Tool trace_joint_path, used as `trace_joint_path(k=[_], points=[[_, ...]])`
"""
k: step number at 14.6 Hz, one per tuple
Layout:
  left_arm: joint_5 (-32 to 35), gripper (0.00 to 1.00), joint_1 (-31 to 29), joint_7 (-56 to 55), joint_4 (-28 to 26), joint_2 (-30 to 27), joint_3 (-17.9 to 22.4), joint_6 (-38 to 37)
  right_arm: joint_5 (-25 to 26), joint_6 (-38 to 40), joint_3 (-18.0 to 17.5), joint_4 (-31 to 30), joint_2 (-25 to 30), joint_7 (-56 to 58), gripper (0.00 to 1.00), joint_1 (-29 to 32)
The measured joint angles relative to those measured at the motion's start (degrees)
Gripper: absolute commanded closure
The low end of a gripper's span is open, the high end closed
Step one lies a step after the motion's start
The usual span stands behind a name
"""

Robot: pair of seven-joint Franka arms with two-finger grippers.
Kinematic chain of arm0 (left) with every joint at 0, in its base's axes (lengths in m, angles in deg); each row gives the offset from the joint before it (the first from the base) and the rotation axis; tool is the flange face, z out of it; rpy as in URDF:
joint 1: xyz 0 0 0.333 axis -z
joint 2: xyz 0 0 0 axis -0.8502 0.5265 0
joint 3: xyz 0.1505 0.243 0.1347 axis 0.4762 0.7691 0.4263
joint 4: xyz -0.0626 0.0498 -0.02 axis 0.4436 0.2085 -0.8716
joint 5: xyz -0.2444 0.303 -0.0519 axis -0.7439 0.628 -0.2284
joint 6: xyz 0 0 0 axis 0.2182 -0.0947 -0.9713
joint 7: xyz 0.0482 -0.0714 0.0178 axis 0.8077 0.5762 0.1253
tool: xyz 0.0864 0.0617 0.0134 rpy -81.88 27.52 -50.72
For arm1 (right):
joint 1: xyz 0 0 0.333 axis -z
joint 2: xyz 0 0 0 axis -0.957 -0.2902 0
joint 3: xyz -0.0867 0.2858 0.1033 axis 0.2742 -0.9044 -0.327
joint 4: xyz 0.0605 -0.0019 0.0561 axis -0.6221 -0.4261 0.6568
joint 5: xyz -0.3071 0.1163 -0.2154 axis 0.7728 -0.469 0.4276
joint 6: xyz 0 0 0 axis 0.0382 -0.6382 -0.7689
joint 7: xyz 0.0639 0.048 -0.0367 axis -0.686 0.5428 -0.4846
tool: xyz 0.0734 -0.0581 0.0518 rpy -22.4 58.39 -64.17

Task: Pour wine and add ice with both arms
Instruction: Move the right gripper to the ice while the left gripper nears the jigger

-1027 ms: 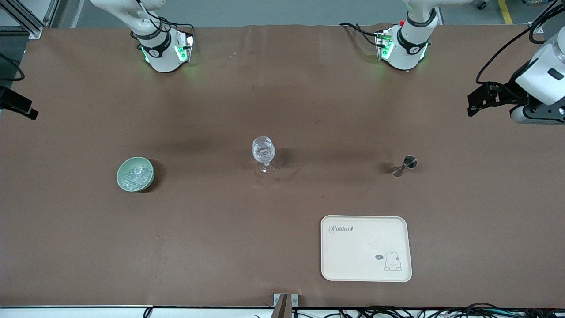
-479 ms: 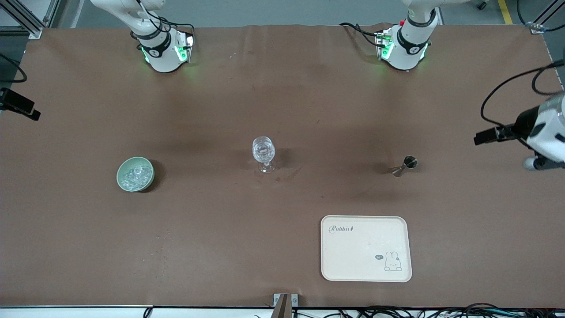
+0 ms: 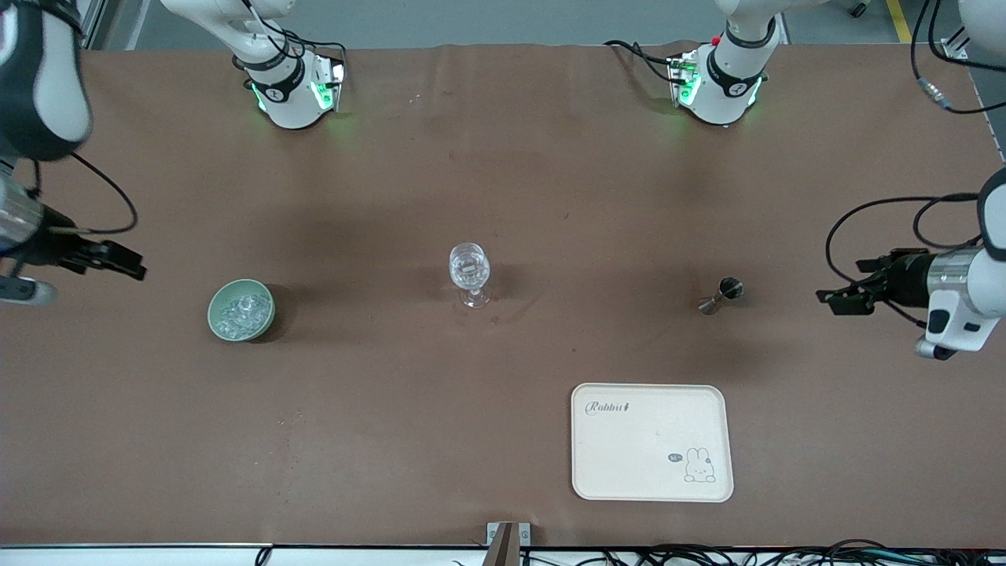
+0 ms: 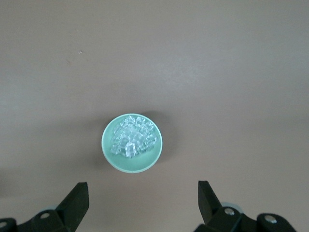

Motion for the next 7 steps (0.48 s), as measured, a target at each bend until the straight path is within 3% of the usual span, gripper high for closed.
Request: trace_joint_path(k=[7], points=[[-17.8, 0.14, -5.5, -1.5, 0.1, 14.3, 0.1, 1.9, 0.0, -25.4, -2.3, -15.6, -8.2, 0.1, 0.0, -0.6]])
